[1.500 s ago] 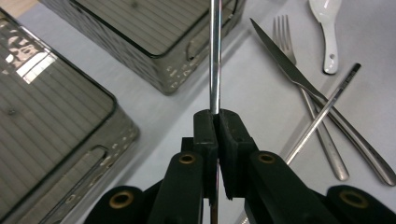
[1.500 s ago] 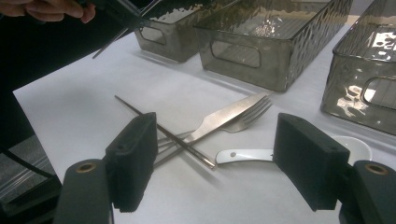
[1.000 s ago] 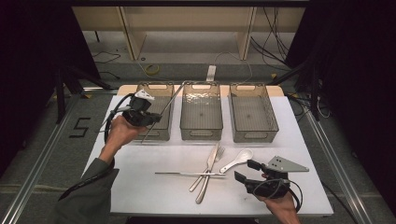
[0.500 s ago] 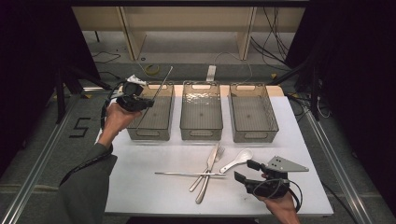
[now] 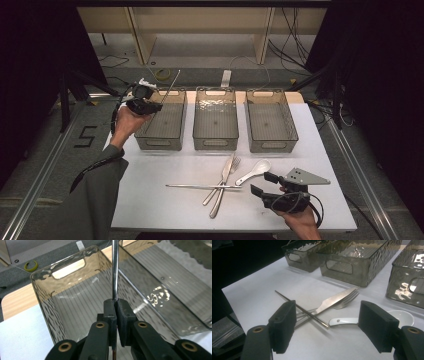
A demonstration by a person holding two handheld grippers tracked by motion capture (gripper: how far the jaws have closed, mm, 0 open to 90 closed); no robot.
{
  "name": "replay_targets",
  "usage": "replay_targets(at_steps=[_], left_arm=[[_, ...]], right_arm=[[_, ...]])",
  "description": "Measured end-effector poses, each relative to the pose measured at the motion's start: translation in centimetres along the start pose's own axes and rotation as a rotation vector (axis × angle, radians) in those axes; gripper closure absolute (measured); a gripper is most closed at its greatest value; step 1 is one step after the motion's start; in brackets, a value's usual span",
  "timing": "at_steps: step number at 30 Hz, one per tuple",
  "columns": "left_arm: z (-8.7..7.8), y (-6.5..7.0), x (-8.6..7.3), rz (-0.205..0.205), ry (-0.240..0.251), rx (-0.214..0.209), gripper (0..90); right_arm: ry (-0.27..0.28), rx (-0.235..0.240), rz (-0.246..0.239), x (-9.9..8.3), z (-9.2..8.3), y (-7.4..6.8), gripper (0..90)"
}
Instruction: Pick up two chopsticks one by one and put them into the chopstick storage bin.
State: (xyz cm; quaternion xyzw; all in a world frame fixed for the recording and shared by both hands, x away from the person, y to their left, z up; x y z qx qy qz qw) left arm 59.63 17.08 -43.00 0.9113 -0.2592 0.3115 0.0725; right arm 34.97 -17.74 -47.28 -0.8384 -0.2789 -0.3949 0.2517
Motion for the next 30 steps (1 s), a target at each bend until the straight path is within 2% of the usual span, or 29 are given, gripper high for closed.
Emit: replay_targets(at_steps=[3,6,14,26,27,28,29,30], left_arm=[[0.4,-0.2,-0.1,-0.006,-0.006,-0.008,85.9],[0.9,-0.6,-0.3,-0.023,-0.013,-0.002,85.9],[1.2,-0.7,-0.8,-0.035,-0.009,0.005,85.8],[2.6,-1.7,-2.7,-0.064,-0.045,0.024,85.1],[2.7,-1.8,-2.8,-0.068,-0.047,0.027,83.4],[2.7,-1.8,-2.8,-0.073,-0.047,0.027,77.7],[2.6,-1.7,-2.7,-0.095,-0.045,0.006,72.3],[2.6,-1.7,-2.7,-0.095,-0.045,0.006,68.7]], right_arm=[[0.001,0.001,0.001,0.0,0.0,0.0,31.5],[0.002,0.002,0.002,0.0,0.0,0.0,31.5],[0.001,0.001,0.003,0.0,0.0,0.0,31.4],[0.000,0.000,0.004,0.0,0.1,0.0,31.5],[-0.001,0.000,0.004,0.0,0.1,0.0,31.5],[0.000,0.000,0.004,0.0,0.1,0.0,31.5],[-0.002,0.000,0.004,-0.1,0.1,0.0,31.5],[-0.002,0.000,0.004,-0.1,0.1,0.0,31.5]])
Point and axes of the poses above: each handheld gripper's, and its own axes: z roughly forward along the jaws, x roughly out of its top, y roughly to its right, the point moved 9 cm from there along z, roughly forward along the jaws, and after that the axes turned 8 degrees about -y, right-handed, at the moved point
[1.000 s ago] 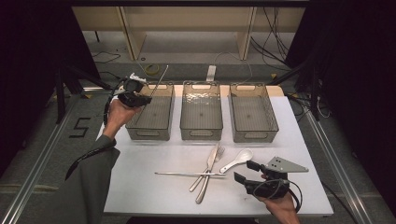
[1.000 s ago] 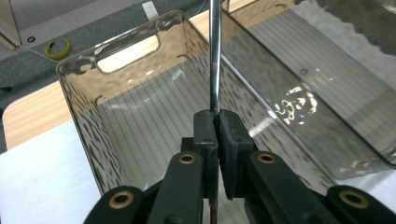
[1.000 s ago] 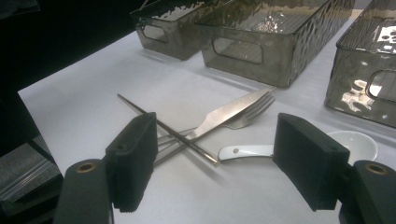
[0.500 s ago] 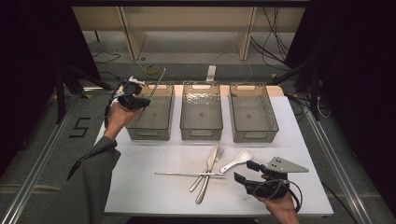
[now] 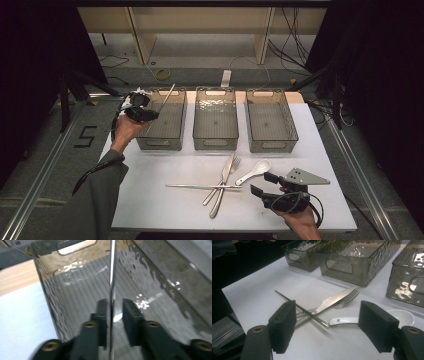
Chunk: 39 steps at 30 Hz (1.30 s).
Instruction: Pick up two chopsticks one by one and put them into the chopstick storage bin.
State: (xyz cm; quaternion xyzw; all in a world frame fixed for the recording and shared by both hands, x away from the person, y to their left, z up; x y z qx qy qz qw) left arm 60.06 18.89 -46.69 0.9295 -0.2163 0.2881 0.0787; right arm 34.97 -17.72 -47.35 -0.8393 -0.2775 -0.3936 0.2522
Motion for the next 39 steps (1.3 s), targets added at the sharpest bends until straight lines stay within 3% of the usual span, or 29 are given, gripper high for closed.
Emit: replay_targets(at_steps=[2,3,5,7,8,10,11,14,16,18,20,23,27,34,39], left_arm=[[-0.4,0.5,0.2,-0.011,0.001,-0.020,65.7],[-0.6,0.8,0.3,-0.015,-0.001,-0.032,57.2],[-1.1,1.8,0.3,-0.003,-0.006,-0.058,51.9],[-1.9,2.9,0.3,0.038,0.009,-0.063,47.4],[-2.8,4.3,0.2,0.060,0.044,-0.081,44.9],[-3.6,6.0,-0.3,0.107,0.050,-0.103,40.4],[-3.6,6.0,-0.3,0.107,0.050,-0.103,38.6],[-4.4,8.3,-1.5,0.158,0.048,-0.148,33.1],[-4.7,10.2,-2.7,0.206,0.041,-0.178,31.8],[-4.4,11.6,-3.8,0.256,0.002,-0.205,30.1],[-4.2,12.7,-4.7,0.297,-0.028,-0.209,27.2],[-3.8,13.7,-5.8,0.350,-0.073,-0.193,26.1],[-3.4,15.0,-6.9,0.384,-0.113,-0.206,24.5],[-3.6,17.1,-8.3,0.404,-0.135,-0.290,24.1],[-3.0,18.3,-9.6,0.443,-0.176,-0.300,24.1]], right_arm=[[-0.003,-0.001,0.003,0.0,0.0,0.1,31.4],[0.001,-0.003,0.002,0.0,0.0,0.1,31.4],[0.005,-0.004,0.005,0.1,-0.1,0.1,31.4],[0.005,-0.008,0.008,0.0,-0.2,0.2,31.4],[0.002,-0.009,0.008,0.0,-0.1,0.3,31.3],[0.003,-0.012,0.004,0.0,-0.1,0.3,31.2],[0.003,-0.012,0.004,0.0,-0.1,0.3,31.2],[0.001,-0.013,0.008,0.0,-0.2,0.3,31.3],[-0.002,-0.013,0.008,0.0,-0.2,0.3,31.2],[-0.009,-0.011,0.006,-0.1,-0.1,0.3,31.0],[-0.015,-0.009,0.002,-0.1,0.0,0.1,30.8],[-0.015,-0.009,-0.003,-0.1,0.0,0.0,30.8],[-0.016,-0.005,-0.009,-0.1,0.0,-0.1,30.8],[-0.023,-0.004,-0.010,-0.2,0.0,-0.1,30.7],[-0.028,-0.005,-0.012,-0.2,0.0,-0.2,30.7]])
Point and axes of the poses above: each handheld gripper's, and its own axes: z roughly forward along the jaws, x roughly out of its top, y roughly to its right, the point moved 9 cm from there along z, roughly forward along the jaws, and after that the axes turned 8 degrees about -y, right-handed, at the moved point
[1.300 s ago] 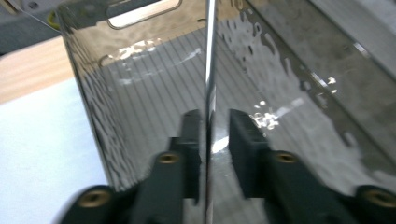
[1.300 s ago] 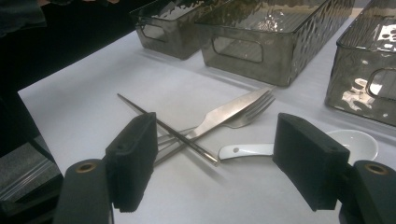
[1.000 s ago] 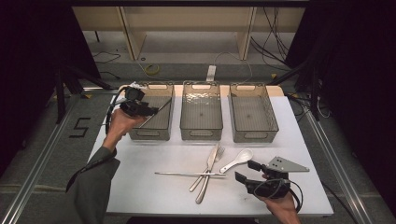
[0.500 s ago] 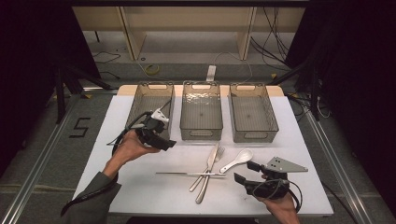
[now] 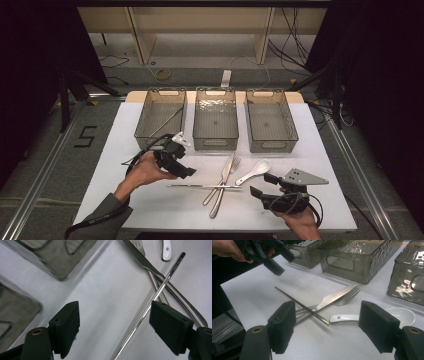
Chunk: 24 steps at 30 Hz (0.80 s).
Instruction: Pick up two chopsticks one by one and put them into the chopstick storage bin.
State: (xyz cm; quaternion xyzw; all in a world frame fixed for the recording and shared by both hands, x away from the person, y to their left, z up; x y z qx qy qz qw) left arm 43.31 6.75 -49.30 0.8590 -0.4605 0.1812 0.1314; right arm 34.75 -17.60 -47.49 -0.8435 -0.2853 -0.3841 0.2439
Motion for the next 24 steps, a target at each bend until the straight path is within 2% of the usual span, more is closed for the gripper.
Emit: replay_targets(at_steps=[8,16,24], left_arm=[[1.7,1.6,-0.6,0.063,-0.070,-0.017,27.4],[2.6,2.7,-0.9,0.104,-0.096,-0.035,34.4],[3.8,3.7,-1.3,0.147,-0.148,-0.051,40.3]], right_arm=[[-0.001,-0.003,-0.001,0.0,0.0,0.1,30.7],[-0.004,-0.003,0.003,-0.1,0.0,0.1,30.7],[-0.004,-0.005,0.004,-0.1,0.0,0.1,30.8]])
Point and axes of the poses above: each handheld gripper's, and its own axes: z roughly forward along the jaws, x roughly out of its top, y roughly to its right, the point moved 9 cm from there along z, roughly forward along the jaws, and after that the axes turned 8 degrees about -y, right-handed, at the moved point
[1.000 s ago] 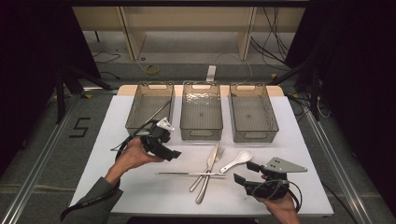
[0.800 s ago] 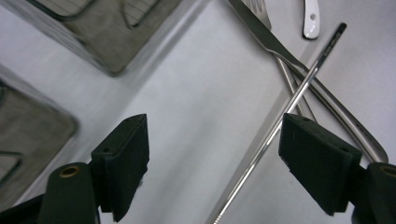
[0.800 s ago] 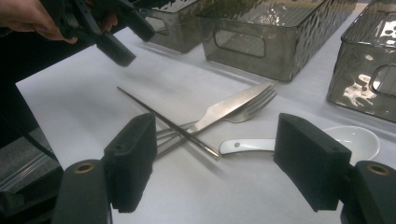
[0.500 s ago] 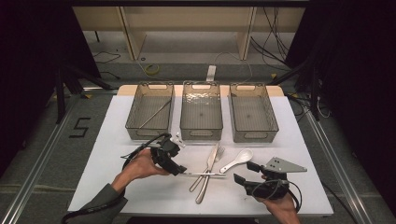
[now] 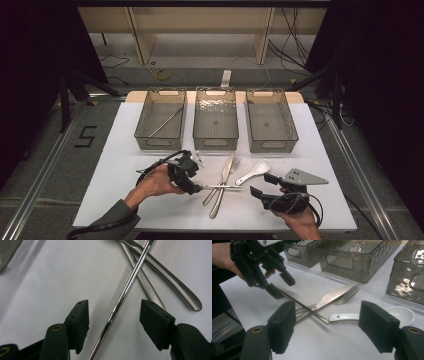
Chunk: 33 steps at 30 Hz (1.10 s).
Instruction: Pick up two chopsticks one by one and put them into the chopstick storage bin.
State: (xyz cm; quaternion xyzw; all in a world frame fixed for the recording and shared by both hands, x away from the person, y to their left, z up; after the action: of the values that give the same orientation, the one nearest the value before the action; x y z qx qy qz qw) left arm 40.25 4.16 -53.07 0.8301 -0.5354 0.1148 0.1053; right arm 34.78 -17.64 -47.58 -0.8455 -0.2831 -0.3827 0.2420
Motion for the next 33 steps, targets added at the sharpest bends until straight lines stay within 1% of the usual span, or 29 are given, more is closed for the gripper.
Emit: replay_targets(at_steps=[5,8,11,13,17,19,20,23,24,25,26,27,30,32,33], left_arm=[[0.4,-0.1,0.0,0.013,-0.016,0.009,47.2],[0.6,-0.2,0.0,0.021,-0.024,0.004,51.8],[0.9,-0.1,0.1,0.028,-0.033,0.001,53.5],[1.1,0.1,0.1,0.028,-0.039,-0.005,56.7],[1.4,0.3,0.2,0.036,-0.055,-0.003,59.8],[1.6,0.4,0.3,0.034,-0.052,-0.016,61.1],[1.6,0.4,0.3,0.034,-0.057,-0.017,61.7],[1.9,0.4,0.2,0.051,-0.074,-0.008,65.1],[1.8,0.3,0.2,0.052,-0.074,-0.002,66.3],[1.8,0.3,0.2,0.047,-0.070,-0.006,67.2],[1.8,0.2,0.2,0.047,-0.069,-0.004,70.5],[1.8,0.2,0.1,0.050,-0.068,-0.002,70.5],[1.8,0.2,0.1,0.078,-0.072,0.007,73.1],[1.8,0.4,0.0,0.086,-0.068,0.005,76.4],[1.7,0.3,-0.1,0.110,-0.081,0.005,76.4]], right_arm=[[-0.008,0.000,-0.005,-0.1,0.1,-0.1,31.3],[-0.009,-0.002,-0.005,-0.1,0.1,-0.1,31.3],[-0.011,-0.002,-0.005,-0.1,0.1,-0.1,31.3],[-0.010,-0.001,-0.008,-0.1,0.1,-0.1,31.3],[-0.011,-0.002,-0.009,-0.1,0.2,-0.1,31.3],[-0.011,-0.002,-0.010,-0.1,0.2,-0.1,31.2],[-0.011,-0.002,-0.012,-0.1,0.2,-0.2,31.2],[-0.010,0.003,-0.013,-0.1,0.2,-0.3,31.2],[-0.011,0.002,-0.013,-0.1,0.2,-0.3,31.2],[-0.014,0.002,-0.015,-0.1,0.2,-0.3,31.2],[-0.013,0.002,-0.015,-0.1,0.2,-0.3,31.2],[-0.013,0.002,-0.015,-0.1,0.2,-0.3,31.2],[-0.014,0.000,-0.014,-0.1,0.2,-0.3,31.2],[-0.018,0.000,-0.014,-0.2,0.2,-0.3,31.2],[-0.018,0.000,-0.014,-0.2,0.2,-0.3,31.2]])
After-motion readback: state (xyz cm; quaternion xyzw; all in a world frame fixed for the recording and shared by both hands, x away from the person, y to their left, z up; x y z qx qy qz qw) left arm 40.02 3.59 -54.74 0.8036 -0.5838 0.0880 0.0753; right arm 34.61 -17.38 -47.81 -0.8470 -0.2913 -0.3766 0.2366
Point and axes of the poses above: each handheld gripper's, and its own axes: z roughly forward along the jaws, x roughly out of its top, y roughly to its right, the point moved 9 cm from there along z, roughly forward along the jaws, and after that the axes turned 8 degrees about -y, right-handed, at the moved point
